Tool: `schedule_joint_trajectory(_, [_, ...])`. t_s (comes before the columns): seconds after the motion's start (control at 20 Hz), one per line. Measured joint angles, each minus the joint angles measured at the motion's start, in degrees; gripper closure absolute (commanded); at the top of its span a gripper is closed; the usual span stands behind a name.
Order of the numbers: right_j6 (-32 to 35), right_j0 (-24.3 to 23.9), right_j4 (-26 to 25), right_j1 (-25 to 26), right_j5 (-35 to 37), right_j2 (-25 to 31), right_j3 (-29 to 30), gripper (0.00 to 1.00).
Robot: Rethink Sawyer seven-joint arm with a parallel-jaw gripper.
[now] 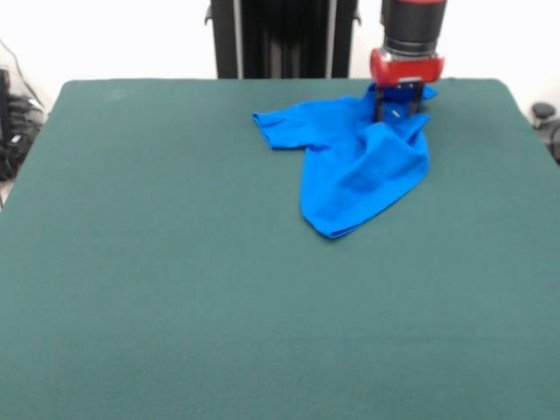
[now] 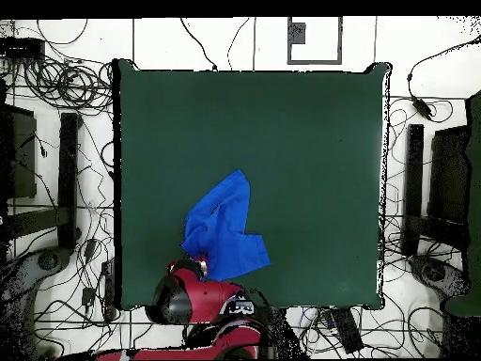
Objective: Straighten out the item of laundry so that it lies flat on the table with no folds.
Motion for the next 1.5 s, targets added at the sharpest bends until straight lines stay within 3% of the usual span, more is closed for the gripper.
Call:
schedule_joint_trajectory(0.55, [0.0,0.8,0.0,0.0,-1.6,-0.4,0.0,0.00])
schedule_joint_trajectory(0.6, [0.0,0.8,0.0,0.0,-1.8,-0.4,0.0,1.00])
schedule_joint_trajectory(1.5, [0.0,2.0,0.7,0.0,-2.4,-1.3,0.0,1.00])
